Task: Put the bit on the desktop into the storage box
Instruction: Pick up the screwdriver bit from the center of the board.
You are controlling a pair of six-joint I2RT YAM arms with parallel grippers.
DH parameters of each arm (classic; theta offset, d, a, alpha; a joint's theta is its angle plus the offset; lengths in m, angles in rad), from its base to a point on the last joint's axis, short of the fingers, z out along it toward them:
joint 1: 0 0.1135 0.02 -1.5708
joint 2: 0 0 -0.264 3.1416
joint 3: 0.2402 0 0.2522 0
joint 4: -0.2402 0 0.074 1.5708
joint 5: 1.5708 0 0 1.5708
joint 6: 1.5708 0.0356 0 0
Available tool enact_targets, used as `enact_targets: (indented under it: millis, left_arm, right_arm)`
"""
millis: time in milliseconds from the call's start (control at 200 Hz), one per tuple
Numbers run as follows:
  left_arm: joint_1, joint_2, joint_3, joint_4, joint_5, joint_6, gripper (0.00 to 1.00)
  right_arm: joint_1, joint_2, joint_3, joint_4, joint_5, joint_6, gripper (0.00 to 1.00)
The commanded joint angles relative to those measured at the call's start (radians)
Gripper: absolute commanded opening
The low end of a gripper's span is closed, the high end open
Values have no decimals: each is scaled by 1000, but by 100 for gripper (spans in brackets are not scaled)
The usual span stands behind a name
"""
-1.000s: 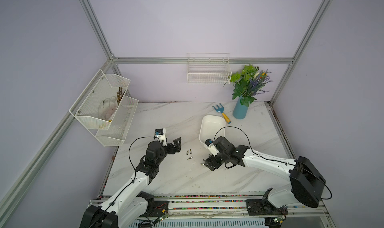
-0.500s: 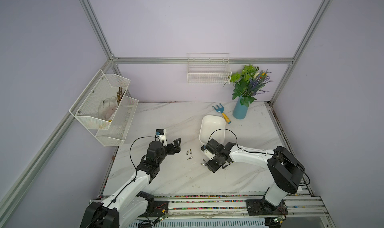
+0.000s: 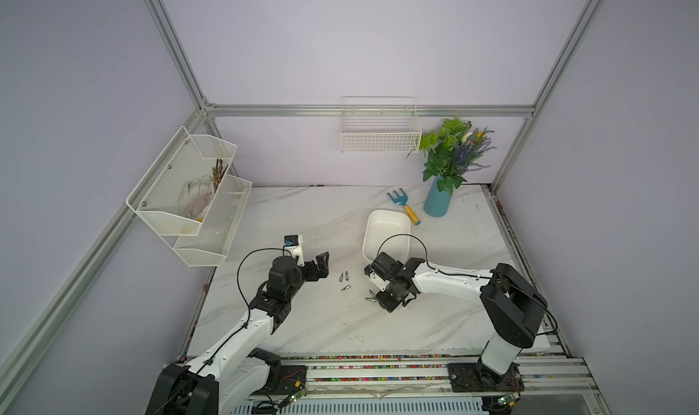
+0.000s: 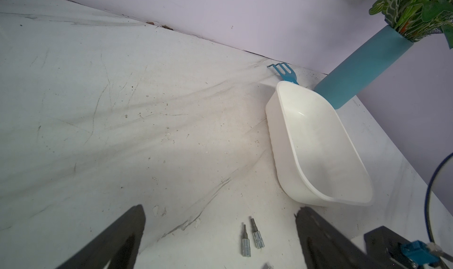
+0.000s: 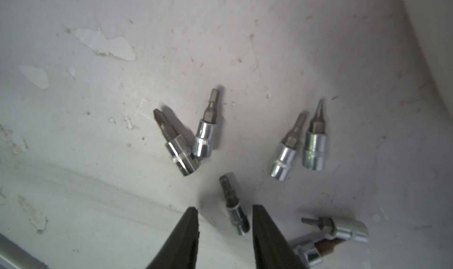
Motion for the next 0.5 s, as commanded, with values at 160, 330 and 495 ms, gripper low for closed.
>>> enact_targets:
  millis: [160, 330, 495]
  left_arm:
    - [-1, -2, 15, 25, -10, 11, 100]
    - [-1, -3, 15, 24, -11, 12, 100]
    - [-1, -1, 15, 26, -11, 9, 100]
  right_arm:
    - [15, 27, 38, -50, 20, 3, 33]
    - [17, 41, 48, -64, 27, 7, 29]
    - [21, 59, 56, -84, 43, 13, 28]
